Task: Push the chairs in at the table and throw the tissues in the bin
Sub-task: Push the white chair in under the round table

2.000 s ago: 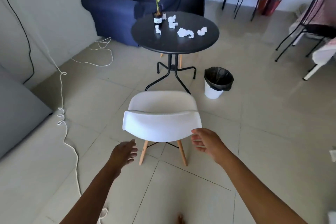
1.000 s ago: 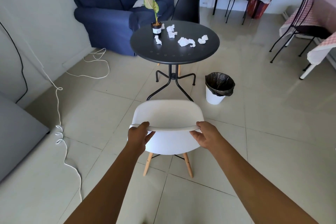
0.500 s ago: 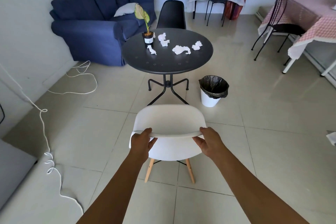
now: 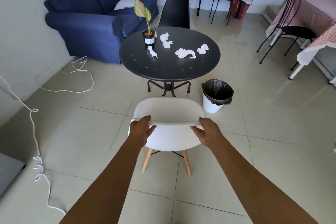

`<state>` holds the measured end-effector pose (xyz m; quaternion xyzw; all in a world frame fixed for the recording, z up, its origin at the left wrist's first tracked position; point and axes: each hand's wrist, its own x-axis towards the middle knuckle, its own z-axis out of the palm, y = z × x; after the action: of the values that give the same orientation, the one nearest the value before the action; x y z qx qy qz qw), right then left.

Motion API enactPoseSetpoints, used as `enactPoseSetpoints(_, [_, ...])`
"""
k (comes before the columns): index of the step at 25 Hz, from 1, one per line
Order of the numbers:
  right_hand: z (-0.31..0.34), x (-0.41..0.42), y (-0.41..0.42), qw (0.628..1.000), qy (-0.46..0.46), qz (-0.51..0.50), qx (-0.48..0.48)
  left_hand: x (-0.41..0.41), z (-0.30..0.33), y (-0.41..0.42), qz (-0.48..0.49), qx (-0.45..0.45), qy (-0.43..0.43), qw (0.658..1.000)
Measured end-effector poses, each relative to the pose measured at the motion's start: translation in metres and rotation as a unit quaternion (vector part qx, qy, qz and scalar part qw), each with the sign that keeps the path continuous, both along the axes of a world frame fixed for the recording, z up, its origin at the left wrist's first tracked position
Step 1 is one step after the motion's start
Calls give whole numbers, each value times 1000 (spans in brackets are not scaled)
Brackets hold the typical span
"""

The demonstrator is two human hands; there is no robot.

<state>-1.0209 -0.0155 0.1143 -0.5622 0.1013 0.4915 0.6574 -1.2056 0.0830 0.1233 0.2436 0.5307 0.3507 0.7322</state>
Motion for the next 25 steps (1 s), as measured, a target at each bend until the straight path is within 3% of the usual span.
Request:
enactPoseSetpoints(3, [1, 14, 27, 998, -46, 36, -5, 15, 0, 28, 5, -4, -7, 1000])
enactPoseSetpoints(8, [1, 32, 63, 998, -45, 41, -2, 33, 3, 63, -12, 4, -1, 1000])
enactPoseSetpoints(15, [8, 48, 90, 1000, 22, 5, 10, 45, 8, 94, -17, -6, -1, 1000])
enactPoseSetpoints(21, [9, 51, 106, 998, -45, 44, 9, 49, 8, 110, -40, -3, -5, 999])
enactPoseSetpoints(25, [6, 57, 114, 984, -112, 107, -85, 51, 7, 119, -51, -3, 0, 999])
